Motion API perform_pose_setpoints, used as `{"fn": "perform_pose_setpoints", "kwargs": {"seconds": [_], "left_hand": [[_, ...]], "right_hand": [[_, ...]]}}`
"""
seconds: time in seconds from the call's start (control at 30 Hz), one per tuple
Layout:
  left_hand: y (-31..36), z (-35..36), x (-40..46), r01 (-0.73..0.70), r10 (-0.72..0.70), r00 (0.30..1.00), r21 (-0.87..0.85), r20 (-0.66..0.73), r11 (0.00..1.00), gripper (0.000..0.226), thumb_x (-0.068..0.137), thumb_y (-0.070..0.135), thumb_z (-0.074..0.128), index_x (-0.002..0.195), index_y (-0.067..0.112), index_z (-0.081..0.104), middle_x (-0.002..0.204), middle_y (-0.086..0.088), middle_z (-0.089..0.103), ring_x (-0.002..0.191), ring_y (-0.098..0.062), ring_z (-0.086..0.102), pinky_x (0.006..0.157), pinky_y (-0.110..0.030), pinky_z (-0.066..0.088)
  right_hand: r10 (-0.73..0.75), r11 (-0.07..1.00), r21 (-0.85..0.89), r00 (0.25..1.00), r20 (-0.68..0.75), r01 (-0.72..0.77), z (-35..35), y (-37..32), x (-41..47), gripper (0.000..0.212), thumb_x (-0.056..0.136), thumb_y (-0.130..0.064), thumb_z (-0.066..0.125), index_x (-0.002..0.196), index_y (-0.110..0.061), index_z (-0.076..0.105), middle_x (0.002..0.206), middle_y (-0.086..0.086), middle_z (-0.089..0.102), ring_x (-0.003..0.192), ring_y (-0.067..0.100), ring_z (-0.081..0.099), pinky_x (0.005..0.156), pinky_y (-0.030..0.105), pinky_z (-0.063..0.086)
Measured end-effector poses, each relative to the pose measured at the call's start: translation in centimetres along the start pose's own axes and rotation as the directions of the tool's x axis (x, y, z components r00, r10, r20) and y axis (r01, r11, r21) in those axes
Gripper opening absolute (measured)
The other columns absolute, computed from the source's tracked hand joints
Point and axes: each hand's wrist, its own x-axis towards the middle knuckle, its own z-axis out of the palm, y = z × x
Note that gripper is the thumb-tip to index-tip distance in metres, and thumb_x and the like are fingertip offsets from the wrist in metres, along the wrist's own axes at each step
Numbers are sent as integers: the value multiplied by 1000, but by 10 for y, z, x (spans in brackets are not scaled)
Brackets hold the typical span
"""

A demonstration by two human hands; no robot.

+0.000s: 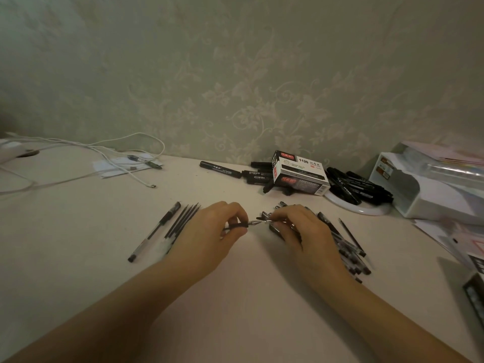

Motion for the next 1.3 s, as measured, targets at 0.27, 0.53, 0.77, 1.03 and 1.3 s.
{"fn": "perform_pose_setpoints", "kwargs": {"seconds": [0.27,0.53,0.77,1.03,1.3], "left_hand": [[6,0,0,-11,10,1000,-46,-15,999,14,84,23,72,86,25,58,72,17,54,79,9,51,67,-1,36],[9,-4,1,-104,104,994,-10,-11,994,8,82,21,73,83,18,66,78,12,56,72,2,49,67,-4,35],[13,-3,3,-118,118,993,5,-8,993,8,85,24,70,86,16,66,82,6,59,74,-9,52,68,-24,42],[13,-1,4,-81,81,995,-3,-60,997,9,86,26,68,86,20,62,81,10,56,73,-2,49,65,-11,38],[-35,-46,10,448,-351,870,257,-347,857,11,92,35,56,91,24,58,88,1,60,79,-23,58,75,-39,50]], "right_hand": [[-166,986,36,986,19,165,2,-2,-1,17,92,-3,64,106,-11,71,101,-4,66,94,1,58,81,13,46],[-84,981,177,996,-1,83,1,-2,-1,17,86,-7,73,100,-16,76,91,-9,71,87,8,66,76,26,53],[-33,975,221,999,20,27,-1,-3,-3,17,86,-7,73,99,-18,77,91,-14,71,88,6,67,78,22,53],[-65,986,152,998,-19,67,-4,-7,2,28,86,-8,73,113,-17,73,98,-11,70,92,0,65,82,14,51],[64,916,-401,996,61,-35,-10,0,0,12,90,-35,67,89,-25,61,90,-10,52,84,10,42,73,25,30]]}}
